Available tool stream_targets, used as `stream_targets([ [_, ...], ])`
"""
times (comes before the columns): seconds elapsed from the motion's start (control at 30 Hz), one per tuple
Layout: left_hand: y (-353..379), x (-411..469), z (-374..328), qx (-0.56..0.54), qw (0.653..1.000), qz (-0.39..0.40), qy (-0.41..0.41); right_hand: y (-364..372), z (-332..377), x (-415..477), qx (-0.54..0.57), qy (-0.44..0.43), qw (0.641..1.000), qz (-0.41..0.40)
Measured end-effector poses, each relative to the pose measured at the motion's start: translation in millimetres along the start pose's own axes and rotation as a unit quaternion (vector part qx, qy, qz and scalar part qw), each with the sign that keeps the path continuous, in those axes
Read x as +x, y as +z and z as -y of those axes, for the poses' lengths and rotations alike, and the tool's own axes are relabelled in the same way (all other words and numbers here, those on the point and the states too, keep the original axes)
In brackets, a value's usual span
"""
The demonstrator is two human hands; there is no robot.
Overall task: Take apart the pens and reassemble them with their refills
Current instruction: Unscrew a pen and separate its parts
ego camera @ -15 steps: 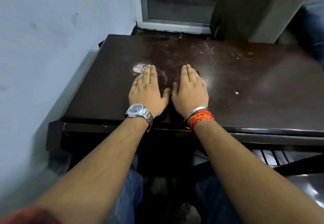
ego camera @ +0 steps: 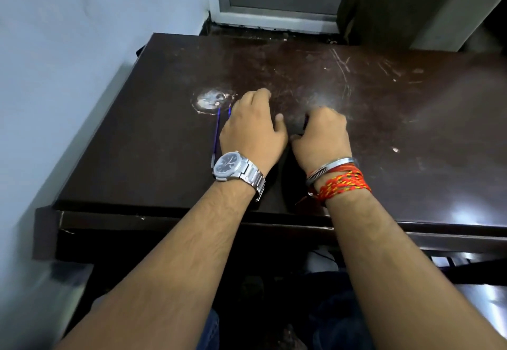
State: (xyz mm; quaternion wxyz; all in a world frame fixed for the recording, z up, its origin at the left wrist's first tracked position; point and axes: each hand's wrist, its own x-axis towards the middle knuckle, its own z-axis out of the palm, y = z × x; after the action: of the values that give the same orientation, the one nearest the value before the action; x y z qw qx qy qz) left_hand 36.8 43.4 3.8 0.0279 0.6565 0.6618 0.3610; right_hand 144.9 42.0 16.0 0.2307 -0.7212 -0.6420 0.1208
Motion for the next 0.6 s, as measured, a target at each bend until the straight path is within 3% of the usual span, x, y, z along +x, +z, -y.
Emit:
stream_targets([
  [0.1, -5, 0, -6, -0.041, 0.999, 0.0, -0.002, 1, -2, 1, 0.045, 0.042, 0.998, 0.001],
  [0.2, -4, -1, -7, -0.128, 0.988, 0.04, -0.073, 3, 2, -2, 0.101, 0.045, 0.994, -0.026],
  [0.37, -4, 7, -5, -0.274, 0.931, 0.116, -0.212, 0, 14, -7, 0.311, 0.061, 0.947, -0.046],
  [0.43, -8, 8, -6, -0.33, 0.898, 0.166, -0.241, 4, 17, -8, 0.375, 0.077, 0.923, -0.031],
  [0.5, -11, 8, -7, -0.39, 0.869, 0.168, -0.255, 7, 20, -8, 0.404, 0.082, 0.911, -0.024],
  [0.6, -11, 10, -6, -0.406, 0.872, 0.135, -0.238, 8, 25, -9, 0.428, 0.086, 0.9, -0.019],
])
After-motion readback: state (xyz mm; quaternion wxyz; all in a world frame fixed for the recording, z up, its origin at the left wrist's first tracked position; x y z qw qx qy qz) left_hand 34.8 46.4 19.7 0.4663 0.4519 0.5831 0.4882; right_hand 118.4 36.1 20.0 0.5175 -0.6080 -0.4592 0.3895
